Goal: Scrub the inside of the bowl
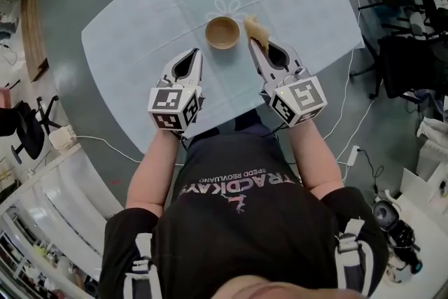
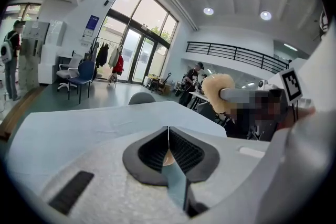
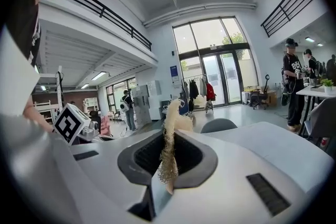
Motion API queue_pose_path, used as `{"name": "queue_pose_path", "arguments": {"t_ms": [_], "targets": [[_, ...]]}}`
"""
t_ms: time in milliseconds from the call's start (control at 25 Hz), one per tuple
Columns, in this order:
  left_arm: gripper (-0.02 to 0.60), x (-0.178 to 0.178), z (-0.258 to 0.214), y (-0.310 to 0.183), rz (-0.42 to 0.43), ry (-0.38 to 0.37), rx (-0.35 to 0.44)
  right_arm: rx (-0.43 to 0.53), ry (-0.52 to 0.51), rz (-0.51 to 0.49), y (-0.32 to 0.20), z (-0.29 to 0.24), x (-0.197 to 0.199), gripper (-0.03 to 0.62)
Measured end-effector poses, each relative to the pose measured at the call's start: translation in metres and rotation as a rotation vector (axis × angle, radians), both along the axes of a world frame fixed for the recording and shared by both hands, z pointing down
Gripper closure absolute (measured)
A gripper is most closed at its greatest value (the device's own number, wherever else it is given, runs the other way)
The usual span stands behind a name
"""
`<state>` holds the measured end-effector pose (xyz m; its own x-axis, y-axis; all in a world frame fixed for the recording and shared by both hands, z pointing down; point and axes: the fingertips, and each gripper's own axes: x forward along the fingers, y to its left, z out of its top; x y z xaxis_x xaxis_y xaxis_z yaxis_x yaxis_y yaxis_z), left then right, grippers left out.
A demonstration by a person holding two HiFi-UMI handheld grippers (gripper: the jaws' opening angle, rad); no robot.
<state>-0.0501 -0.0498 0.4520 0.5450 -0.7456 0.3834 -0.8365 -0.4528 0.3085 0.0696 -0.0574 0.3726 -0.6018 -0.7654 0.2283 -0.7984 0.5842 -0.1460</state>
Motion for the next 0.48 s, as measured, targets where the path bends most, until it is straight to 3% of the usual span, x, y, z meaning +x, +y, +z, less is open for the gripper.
{"name": "queue_pose_path", "arguments": {"t_ms": [480], "targets": [[0.563,0.015,0.084,-0.041,-0.09,-0.029,-0.189,-0.133,0.031,-0.104,-0.044,0.064,0.004,0.562]]}}
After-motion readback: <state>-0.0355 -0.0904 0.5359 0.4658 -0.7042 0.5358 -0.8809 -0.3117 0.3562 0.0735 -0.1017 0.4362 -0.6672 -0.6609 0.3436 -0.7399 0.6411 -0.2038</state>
